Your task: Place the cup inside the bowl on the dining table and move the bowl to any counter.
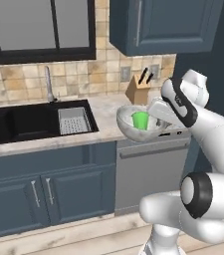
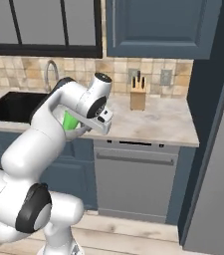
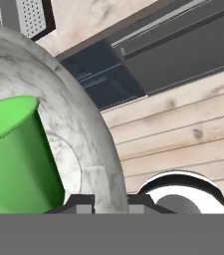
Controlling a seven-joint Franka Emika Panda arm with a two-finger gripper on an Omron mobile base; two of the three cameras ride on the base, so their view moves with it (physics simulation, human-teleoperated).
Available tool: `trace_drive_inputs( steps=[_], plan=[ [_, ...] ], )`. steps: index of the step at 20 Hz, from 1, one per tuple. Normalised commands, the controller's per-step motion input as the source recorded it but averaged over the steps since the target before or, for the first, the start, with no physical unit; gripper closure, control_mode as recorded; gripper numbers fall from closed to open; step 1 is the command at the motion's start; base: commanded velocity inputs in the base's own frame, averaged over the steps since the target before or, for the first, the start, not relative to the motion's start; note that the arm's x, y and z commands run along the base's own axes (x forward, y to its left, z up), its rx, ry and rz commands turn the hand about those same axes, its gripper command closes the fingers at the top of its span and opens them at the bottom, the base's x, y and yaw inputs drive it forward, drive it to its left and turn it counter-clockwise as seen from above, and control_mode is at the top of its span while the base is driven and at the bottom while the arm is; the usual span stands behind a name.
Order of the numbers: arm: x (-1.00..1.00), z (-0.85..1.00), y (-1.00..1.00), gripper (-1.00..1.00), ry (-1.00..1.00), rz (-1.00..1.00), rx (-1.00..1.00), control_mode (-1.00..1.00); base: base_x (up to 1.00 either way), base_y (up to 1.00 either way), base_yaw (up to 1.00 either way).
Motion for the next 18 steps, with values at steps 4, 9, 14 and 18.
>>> trace_drive_inputs(
  steps=[4, 9, 14, 18],
  plan=[
    [0.0, 0.0, 0.0, 1.0, 0.0, 0.0, 0.0, 1.0, 0.31, -0.65, 0.08],
    [0.0, 0.0, 0.0, 1.0, 0.0, 0.0, 0.0, 1.0, 0.34, -0.28, 0.03],
    [0.0, 0.0, 0.0, 1.0, 0.0, 0.0, 0.0, 1.0, 0.66, -0.01, 0.0],
    [0.0, 0.0, 0.0, 1.0, 0.0, 0.0, 0.0, 1.0, 0.69, 0.0, 0.0]
  ],
)
